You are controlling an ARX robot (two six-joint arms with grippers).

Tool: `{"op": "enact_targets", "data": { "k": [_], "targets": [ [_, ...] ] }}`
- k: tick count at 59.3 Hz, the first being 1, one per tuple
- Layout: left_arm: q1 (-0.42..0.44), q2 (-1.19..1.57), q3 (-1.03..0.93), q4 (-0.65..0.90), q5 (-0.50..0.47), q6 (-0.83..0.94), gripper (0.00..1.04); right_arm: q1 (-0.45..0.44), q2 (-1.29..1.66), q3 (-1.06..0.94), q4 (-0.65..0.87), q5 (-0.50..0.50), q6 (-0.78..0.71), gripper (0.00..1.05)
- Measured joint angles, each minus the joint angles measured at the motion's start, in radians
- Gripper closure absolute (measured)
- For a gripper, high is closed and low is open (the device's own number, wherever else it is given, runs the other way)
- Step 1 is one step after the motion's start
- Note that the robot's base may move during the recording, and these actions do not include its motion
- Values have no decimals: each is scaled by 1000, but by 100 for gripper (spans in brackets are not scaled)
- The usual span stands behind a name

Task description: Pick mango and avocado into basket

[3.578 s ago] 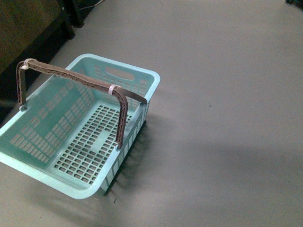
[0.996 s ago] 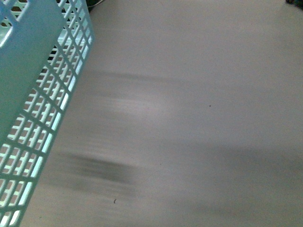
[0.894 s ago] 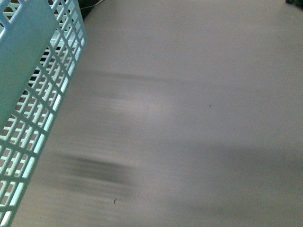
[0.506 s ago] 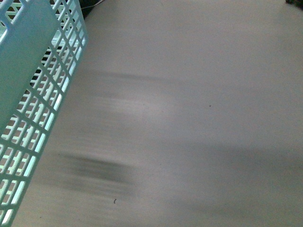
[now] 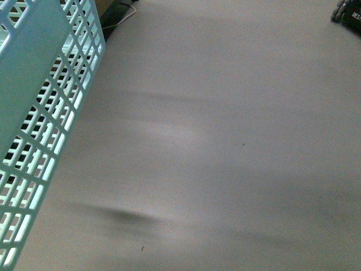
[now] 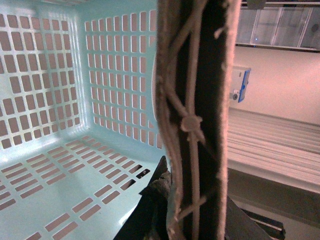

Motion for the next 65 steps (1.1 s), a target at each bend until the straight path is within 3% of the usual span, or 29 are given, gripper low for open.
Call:
{"op": "enact_targets", "data": {
  "k": [65],
  "targets": [
    [0, 0, 0, 0, 0, 0, 98, 0, 0, 0, 0, 0, 0, 9]
  ]
}}
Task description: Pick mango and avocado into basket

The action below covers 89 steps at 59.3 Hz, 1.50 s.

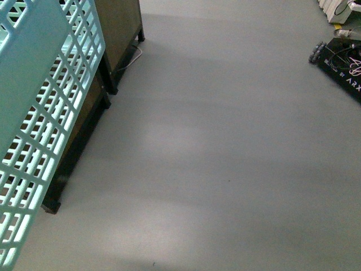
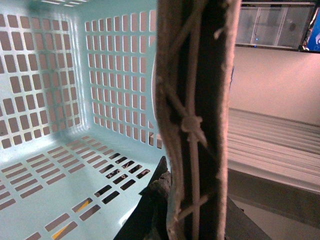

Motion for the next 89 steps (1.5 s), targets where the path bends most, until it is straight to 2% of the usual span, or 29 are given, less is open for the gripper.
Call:
{"op": "enact_targets", "data": {
  "k": [60, 89],
  "targets": [
    [-2, -2, 2, 0, 22, -6, 98, 0, 0, 0, 0, 3, 0, 9],
    [-1, -1, 3, -2, 2, -2, 98, 0, -1, 0, 0, -1, 0, 9]
  ]
}}
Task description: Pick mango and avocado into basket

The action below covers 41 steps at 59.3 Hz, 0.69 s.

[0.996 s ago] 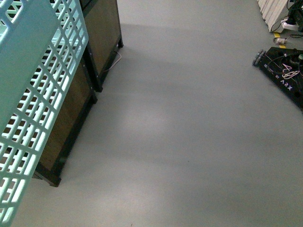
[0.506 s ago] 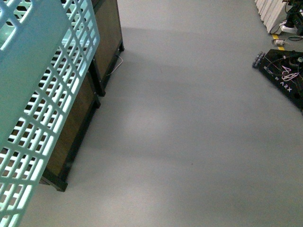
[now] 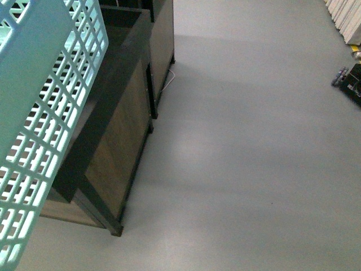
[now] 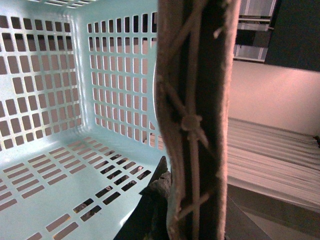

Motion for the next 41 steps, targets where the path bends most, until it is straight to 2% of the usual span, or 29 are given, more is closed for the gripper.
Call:
{"op": "enact_targets", "data": {
  "k": [41],
  "targets": [
    [0, 0, 0, 0, 0, 2, 98, 0, 0, 0, 0, 3, 0, 9]
  ]
}}
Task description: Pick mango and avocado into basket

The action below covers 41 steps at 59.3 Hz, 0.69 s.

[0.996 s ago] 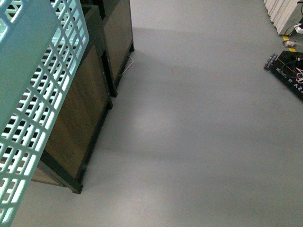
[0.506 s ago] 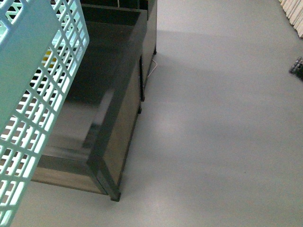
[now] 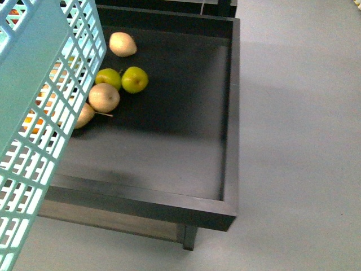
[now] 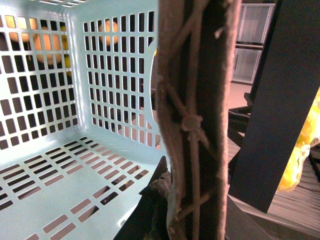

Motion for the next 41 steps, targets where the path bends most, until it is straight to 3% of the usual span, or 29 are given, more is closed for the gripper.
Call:
{"op": "enact_targets", "data": {
  "k": [41],
  "targets": [
    [0, 0, 0, 0, 0, 0, 98, 0, 1, 0, 0, -1, 0, 9]
  ]
}}
